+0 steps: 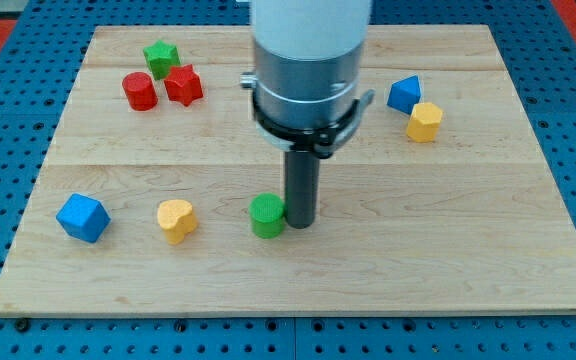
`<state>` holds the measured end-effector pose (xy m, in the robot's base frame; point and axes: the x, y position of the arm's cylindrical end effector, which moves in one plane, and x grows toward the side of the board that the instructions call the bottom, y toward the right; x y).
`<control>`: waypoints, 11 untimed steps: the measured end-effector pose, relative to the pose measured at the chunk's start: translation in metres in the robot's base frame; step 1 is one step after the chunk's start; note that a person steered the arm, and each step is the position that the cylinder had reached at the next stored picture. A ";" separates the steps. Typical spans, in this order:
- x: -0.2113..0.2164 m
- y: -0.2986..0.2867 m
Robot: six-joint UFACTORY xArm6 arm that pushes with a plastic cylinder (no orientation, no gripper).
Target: Move the green circle vertically below the red star
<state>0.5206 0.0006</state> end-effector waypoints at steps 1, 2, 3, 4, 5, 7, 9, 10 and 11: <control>0.031 0.010; 0.060 0.002; 0.060 -0.018; 0.060 -0.018; 0.023 -0.018; -0.083 -0.049; -0.094 -0.081; -0.093 -0.092; -0.080 -0.094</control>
<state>0.4409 -0.0936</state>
